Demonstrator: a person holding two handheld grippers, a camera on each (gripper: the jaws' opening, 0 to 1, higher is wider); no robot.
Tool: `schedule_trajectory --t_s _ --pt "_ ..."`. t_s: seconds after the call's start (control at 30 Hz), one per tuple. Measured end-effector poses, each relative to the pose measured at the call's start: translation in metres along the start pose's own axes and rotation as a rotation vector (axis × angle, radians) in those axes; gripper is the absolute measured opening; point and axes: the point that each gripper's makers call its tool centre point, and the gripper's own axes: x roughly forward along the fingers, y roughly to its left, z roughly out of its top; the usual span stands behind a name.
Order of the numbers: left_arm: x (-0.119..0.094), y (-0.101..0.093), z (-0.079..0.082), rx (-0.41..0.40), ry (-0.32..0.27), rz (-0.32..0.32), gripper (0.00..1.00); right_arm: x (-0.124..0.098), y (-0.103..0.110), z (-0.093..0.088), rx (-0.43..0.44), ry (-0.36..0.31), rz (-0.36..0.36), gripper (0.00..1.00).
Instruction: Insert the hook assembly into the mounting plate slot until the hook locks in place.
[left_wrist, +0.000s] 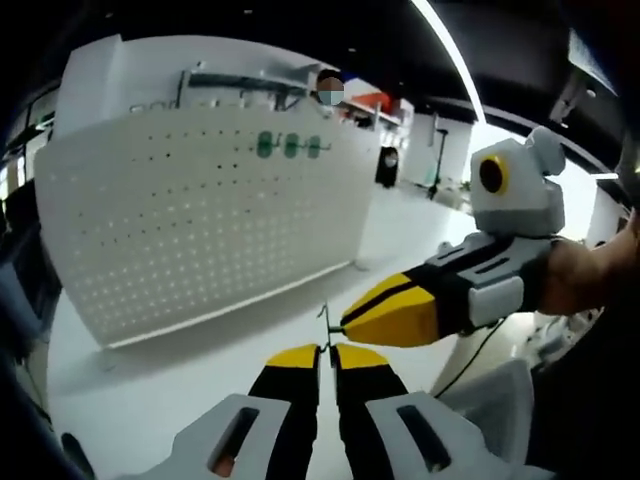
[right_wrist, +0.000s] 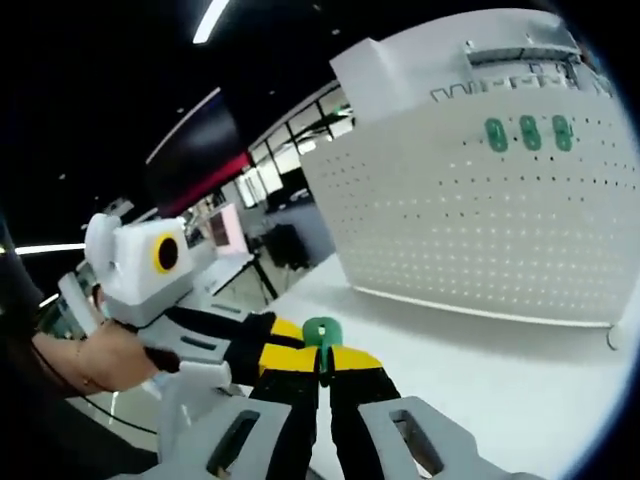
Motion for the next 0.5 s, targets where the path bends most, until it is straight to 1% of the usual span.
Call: schedule_trajectory --t_s 0.1,0.17,0.33,0.43,0.5 --pt "-0.0013 0.0002 0.0013 -0.067 -0.009 -0.006 0.04 -0.0003 0.0011 0.0011 -0.013 0.000 -0.001 0.01" --pt "-0.0025 0.0010 0.0022 -0.079 -0.015 -0.010 0.04 -0.0006 0.0018 0.0027 -0.015 -0.006 0.000 0.01" --pt "-0.0029 -0.0017 0.0016 -0.109 -0.006 -0.005 0.03 0.0003 0.0021 0.0029 -0.025 -0.007 -0.005 0.01" --pt "-0.0040 -0.0052 0.0040 -0.140 -0.015 -0.024 0.03 -0.0003 0.0026 0.0057 -0.021 -0.023 -0.007 0.01" --pt "-0.0041 -0.0065 0.0053 -0.146 -0.019 -0.029 0.03 -0.0003 0.0026 0.0075 -0.013 -0.034 -0.008 0.01"
